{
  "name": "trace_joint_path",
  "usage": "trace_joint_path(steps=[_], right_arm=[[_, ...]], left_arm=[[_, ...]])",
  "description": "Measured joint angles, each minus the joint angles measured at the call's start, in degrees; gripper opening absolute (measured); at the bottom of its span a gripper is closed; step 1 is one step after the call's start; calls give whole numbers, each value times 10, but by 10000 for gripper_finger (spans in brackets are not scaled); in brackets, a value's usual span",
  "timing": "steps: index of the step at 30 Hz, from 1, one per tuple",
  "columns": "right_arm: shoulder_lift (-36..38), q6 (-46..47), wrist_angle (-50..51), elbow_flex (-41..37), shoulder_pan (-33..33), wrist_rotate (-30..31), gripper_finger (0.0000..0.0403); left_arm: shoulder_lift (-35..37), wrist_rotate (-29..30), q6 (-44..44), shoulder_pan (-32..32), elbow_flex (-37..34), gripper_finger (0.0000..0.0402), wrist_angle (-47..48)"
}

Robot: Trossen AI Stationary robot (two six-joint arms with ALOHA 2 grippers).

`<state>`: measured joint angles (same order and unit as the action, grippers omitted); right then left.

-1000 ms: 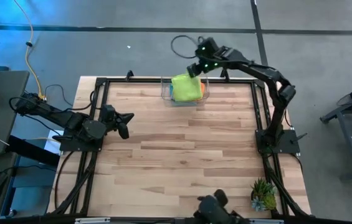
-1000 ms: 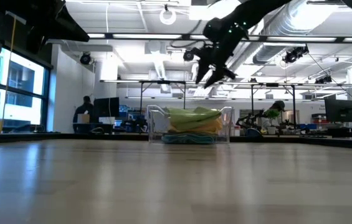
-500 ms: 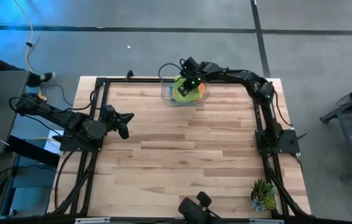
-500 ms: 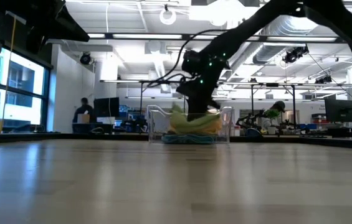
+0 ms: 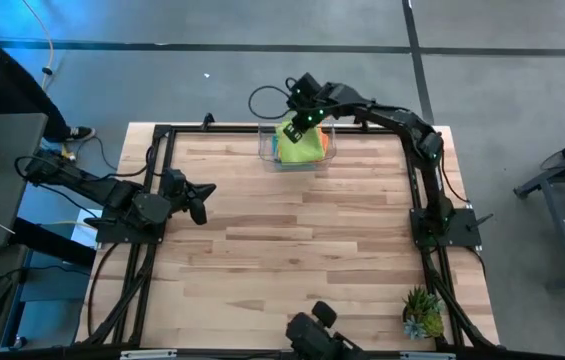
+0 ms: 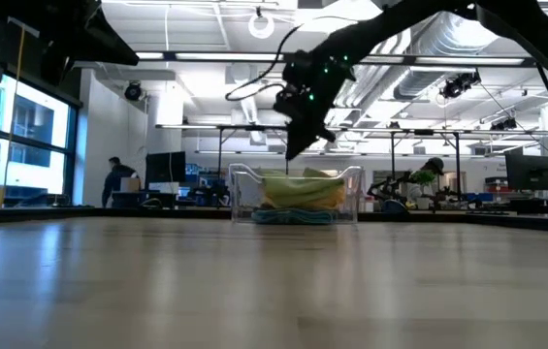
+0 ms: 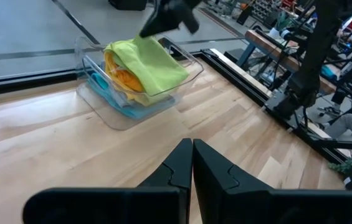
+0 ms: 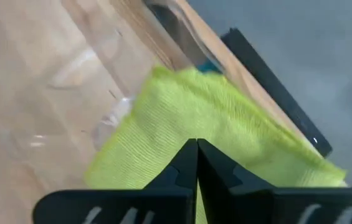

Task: Fold microfiber towels
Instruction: Put the green towel into the transparent bin

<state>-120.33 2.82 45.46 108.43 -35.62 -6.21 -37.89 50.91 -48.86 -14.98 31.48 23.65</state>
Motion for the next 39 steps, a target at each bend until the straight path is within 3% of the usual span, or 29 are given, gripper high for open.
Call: trace_joint_path(steps=[6, 16, 20, 28, 33, 39], right_arm=[[-5, 25, -47, 8, 1, -38, 0], [-17, 67, -163, -102, 1, -25, 0], [-18, 68, -165, -111, 0, -18, 0], [4, 26, -51, -10, -7, -9, 0], [4, -2, 48, 54, -29, 42, 0], [4, -3, 92, 24, -64, 47, 0]], left_arm=[[0, 0, 0, 0, 0, 3, 6], [-2, -4, 0, 0, 0, 3, 11], [-4, -4, 0, 0, 0, 3, 14], [-4, -8, 0, 0, 0, 3, 19], [-4, -9, -1, 0, 0, 3, 19], [-4, -10, 0, 0, 0, 3, 19]])
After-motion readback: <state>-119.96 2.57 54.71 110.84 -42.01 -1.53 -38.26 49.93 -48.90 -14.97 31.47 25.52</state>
